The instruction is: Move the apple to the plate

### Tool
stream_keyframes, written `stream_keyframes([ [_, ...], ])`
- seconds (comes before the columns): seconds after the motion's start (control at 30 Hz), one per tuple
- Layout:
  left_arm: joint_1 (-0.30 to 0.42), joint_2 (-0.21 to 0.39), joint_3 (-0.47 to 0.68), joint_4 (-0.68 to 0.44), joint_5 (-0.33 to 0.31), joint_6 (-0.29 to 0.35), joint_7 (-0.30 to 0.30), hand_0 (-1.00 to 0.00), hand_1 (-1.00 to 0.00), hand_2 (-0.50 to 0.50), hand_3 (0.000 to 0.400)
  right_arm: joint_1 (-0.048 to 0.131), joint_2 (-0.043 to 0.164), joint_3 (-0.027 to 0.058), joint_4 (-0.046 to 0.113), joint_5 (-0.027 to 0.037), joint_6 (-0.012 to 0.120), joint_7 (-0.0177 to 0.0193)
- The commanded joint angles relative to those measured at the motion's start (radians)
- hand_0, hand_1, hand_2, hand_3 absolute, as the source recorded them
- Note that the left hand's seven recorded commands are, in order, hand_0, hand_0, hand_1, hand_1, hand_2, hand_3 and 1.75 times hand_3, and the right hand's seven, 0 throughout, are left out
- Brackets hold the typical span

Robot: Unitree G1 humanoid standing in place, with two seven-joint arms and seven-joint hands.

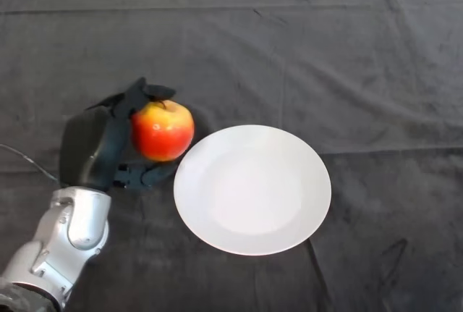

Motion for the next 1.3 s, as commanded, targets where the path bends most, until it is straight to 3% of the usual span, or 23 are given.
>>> stream_keyframes([
  [0.03,-0.016,0.004,-0.023,-0.037,0.026,-0.022,0.024,-1.0,-1.0,0.0,0.4,-0.032,-0.007,-0.0001,-0.012,0.0243,-0.008,-0.0093],
  [0.6,-0.1,-0.027,-0.133,0.076,0.047,-0.101,0.013,-1.0,-1.0,0.0,0.4,-0.034,-0.008,-0.0006,-0.007,0.0245,-0.008,-0.0074],
  [1.13,-0.186,-0.034,-0.251,0.22,0.148,-0.171,0.061,-1.0,-1.0,0.0,0.4,-0.036,-0.011,-0.0018,0.0,0.0248,-0.009,-0.0047],
  [1.2,-0.198,-0.034,-0.262,0.237,0.159,-0.176,0.066,-0.91,-1.0,0.05,0.4,-0.037,-0.012,-0.002,0.001,0.0248,-0.009,-0.0042],
  [1.23,-0.203,-0.034,-0.266,0.244,0.163,-0.178,0.067,-0.77,-1.0,0.12,0.4,-0.037,-0.012,-0.0021,0.001,0.0249,-0.009,-0.004],
  [1.27,-0.209,-0.034,-0.27,0.251,0.167,-0.18,0.069,-0.6,-0.81,0.11,0.325,-0.037,-0.012,-0.0022,0.002,0.0249,-0.01,-0.0038],
  [1.3,-0.214,-0.034,-0.274,0.258,0.17,-0.182,0.071,-0.49,-0.67,0.09,0.268,-0.037,-0.012,-0.0023,0.003,0.0249,-0.01,-0.0036],
])
